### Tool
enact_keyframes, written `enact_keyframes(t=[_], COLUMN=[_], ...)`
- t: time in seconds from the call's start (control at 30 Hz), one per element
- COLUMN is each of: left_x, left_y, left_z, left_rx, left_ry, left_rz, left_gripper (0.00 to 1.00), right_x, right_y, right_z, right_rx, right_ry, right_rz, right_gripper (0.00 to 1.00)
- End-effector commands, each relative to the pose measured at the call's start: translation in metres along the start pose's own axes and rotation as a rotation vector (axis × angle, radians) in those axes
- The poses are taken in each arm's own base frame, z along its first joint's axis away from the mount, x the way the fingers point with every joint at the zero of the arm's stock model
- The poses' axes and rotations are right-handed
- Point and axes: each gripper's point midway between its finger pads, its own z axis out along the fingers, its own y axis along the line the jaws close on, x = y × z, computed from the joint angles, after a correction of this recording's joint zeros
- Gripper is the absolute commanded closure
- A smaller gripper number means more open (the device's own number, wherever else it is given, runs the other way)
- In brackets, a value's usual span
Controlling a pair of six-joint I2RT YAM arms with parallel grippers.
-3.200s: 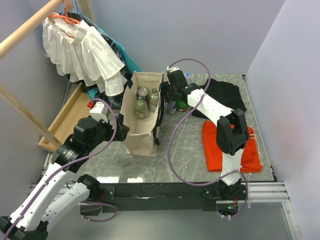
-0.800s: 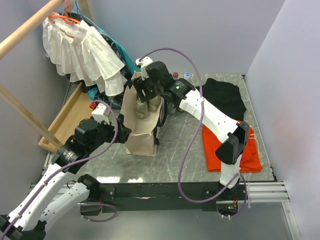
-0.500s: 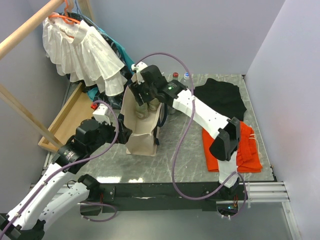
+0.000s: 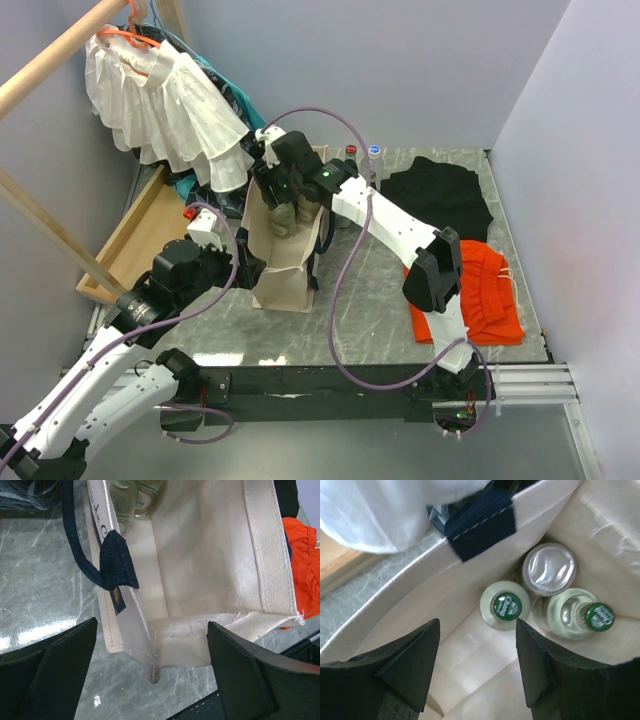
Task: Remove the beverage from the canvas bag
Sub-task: Take out the drink from the canvas bag.
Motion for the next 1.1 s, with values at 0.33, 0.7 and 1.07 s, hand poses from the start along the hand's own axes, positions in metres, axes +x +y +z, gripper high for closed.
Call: enact_keyframes(t=[0.33, 0.7, 1.07], left_x=[-0.001, -0.001, -0.001], left_y=[-0.003, -0.003, -0.003], left_z=[0.001, 0.002, 0.002], left_rx=[0.008, 0.009, 0.007], left_ry=[-0.008, -0.003, -0.006], left_rz=[-0.007, -0.004, -0.005], left_gripper=[0.04, 0.04, 0.04], right_x=[-0.021, -0.006, 0.001], right_y=[-0.027, -0.025, -0.027], right_z=[0.014, 0.026, 0.034], right_rx=[0.022, -0.009, -0.003], right_ry=[-0.041, 0.002, 0.029], right_rz=[0.093, 0.106, 0.099], right_gripper=[0.33, 0.36, 0.40])
